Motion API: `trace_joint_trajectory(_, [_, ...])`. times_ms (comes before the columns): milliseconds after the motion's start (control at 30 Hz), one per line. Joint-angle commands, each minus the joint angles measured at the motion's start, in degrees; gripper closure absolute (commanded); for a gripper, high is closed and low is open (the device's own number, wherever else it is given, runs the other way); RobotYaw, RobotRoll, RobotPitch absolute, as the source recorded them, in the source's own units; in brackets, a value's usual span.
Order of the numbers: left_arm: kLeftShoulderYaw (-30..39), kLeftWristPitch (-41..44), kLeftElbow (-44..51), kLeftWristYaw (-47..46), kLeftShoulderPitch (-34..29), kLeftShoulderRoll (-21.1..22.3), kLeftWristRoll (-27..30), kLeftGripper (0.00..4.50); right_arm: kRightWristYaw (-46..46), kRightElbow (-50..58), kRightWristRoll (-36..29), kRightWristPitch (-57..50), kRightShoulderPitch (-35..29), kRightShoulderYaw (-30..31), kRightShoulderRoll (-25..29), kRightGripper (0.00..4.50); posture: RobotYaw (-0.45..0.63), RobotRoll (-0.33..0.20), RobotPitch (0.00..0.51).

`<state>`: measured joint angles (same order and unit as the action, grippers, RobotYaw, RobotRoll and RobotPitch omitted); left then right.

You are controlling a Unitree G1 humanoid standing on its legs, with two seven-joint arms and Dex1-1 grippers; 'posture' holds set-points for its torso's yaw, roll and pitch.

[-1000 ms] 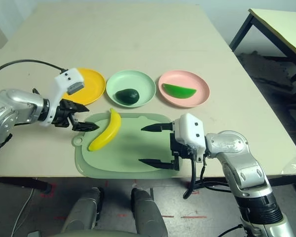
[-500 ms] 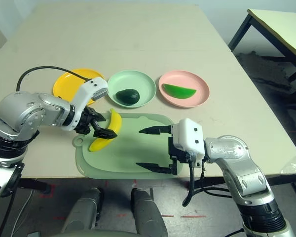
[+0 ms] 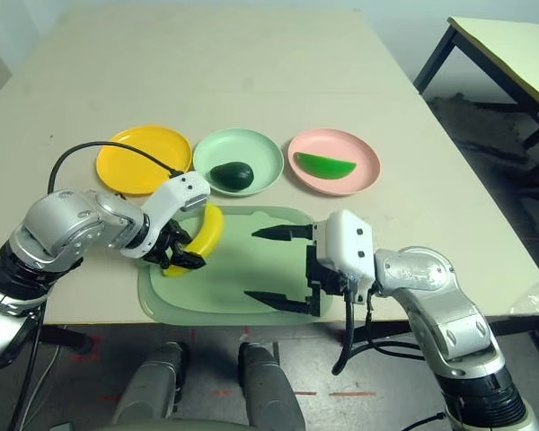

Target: Place the fruits into color-matched plates.

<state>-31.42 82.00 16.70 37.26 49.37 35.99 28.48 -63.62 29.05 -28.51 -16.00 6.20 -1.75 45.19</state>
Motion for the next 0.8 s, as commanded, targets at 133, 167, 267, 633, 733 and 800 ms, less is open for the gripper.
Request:
trace_joint_trajectory(133, [-2.4,-6.1,-2.7,3.6,1.8,5.8,-3.8,3.01,0.8,1.5,-0.1,0.1,-2.7,-0.4,0.6,0.00,-0.16,0.000,0.184])
trace_joint_trajectory(167, [-1.7,-7.7,-4.2,4.5,2.7,7.5,-4.7,3.01,0.9,1.4,-0.2,0.3,-3.0,-0.4,0.5,0.00,-0.15,0.000,0.186])
trace_joint_trajectory(267, [0.3,-13.2,-10.2,7.1,5.4,12.8,-8.3,3.01,1.8,1.1,-0.6,0.4,-3.9,-1.0,-0.2,0.00,-0.14,0.000,0.187])
trace_joint_trajectory(633, [7.8,-37.6,-41.0,9.7,10.1,15.2,-21.8,3.01,11.6,2.4,-1.6,-2.0,-7.4,-1.8,-6.4,0.00,-0.10,0.000,0.186])
trace_joint_trajectory(733, [9.7,-44.1,-49.3,8.9,10.3,11.2,-24.0,3.01,14.3,3.2,-1.6,-2.8,-7.8,-1.8,-7.7,0.00,-0.10,0.000,0.182])
trace_joint_trajectory(800, [10.3,-48.0,-54.0,8.6,10.5,8.3,-25.5,3.01,15.7,3.5,-1.6,-3.4,-7.7,-1.9,-8.2,0.00,-0.11,0.000,0.181])
